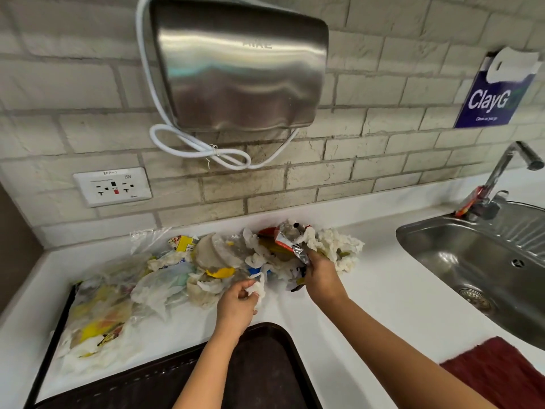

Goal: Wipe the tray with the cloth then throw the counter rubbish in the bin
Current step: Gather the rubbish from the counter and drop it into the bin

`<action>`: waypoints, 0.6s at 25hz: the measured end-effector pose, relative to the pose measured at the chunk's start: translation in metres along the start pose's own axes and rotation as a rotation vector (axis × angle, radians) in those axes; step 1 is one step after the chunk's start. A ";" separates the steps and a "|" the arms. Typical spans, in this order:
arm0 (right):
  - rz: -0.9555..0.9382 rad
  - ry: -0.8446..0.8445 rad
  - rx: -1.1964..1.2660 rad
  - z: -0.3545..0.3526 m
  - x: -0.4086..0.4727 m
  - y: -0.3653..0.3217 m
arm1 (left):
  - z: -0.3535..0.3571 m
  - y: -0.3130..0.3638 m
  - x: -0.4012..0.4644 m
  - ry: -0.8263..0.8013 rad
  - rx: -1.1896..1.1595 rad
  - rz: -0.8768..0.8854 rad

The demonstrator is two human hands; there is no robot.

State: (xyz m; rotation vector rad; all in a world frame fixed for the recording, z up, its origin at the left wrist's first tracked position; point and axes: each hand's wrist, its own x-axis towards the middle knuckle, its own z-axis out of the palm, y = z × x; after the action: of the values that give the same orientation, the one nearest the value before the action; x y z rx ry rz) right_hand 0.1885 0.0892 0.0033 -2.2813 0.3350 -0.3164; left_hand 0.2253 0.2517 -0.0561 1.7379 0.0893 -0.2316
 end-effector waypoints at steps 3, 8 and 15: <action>-0.023 -0.040 -0.099 0.001 0.008 -0.012 | -0.001 0.003 -0.001 0.000 -0.032 -0.007; -0.132 -0.092 -0.370 0.006 0.037 -0.047 | -0.004 0.009 0.001 -0.015 -0.128 -0.011; -0.325 -0.081 -0.483 0.013 0.037 -0.073 | -0.010 0.001 0.011 -0.002 -0.184 -0.053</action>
State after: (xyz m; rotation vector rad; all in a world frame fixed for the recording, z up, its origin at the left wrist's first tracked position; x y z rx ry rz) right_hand 0.2375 0.1331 0.0541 -2.8206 -0.0102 -0.3317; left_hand 0.2371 0.2606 -0.0555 1.5535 0.1504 -0.2562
